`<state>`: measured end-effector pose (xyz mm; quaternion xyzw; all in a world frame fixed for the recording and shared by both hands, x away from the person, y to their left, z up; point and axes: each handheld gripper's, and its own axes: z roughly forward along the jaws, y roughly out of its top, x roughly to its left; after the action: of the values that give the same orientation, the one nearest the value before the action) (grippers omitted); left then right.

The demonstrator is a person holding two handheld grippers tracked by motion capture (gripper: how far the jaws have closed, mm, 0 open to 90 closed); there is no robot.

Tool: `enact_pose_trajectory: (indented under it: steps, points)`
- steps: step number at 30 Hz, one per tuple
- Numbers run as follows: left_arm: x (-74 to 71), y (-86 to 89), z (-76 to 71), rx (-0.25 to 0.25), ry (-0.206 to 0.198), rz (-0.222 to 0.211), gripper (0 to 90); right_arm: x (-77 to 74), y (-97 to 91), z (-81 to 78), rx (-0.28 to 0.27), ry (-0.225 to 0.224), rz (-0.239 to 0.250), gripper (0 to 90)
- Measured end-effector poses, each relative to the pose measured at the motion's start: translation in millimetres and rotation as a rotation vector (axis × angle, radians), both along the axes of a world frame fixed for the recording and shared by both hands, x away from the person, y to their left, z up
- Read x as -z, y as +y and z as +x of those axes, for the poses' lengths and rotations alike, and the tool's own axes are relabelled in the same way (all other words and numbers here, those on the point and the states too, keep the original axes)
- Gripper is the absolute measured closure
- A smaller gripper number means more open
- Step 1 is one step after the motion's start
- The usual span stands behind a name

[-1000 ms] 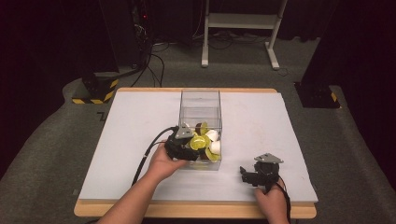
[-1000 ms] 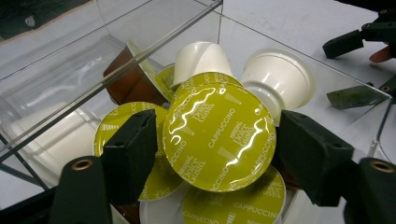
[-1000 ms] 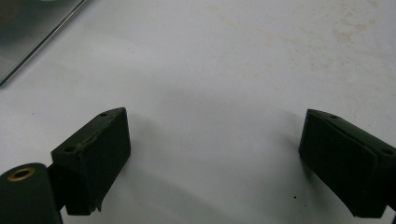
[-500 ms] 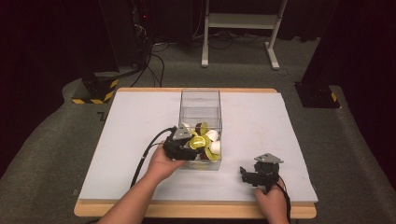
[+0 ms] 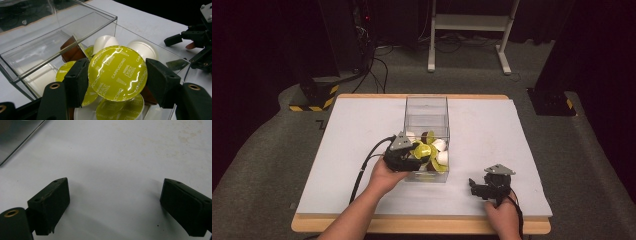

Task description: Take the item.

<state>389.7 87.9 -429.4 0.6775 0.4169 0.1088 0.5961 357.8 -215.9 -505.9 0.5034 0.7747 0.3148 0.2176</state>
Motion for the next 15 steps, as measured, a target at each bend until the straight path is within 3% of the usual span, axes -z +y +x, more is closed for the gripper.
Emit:
enact_pose_trajectory:
  steps: [5,15]
  points:
    - [-2.3,0.2,-2.0,-0.010,-0.005,-0.039,37.9,0.0,0.0,0.0,0.001,0.002,0.001,8.8]
    - [-7.0,-0.1,-7.0,0.001,-0.011,-0.069,37.9,0.0,0.0,-0.1,0.001,0.001,0.001,8.8]
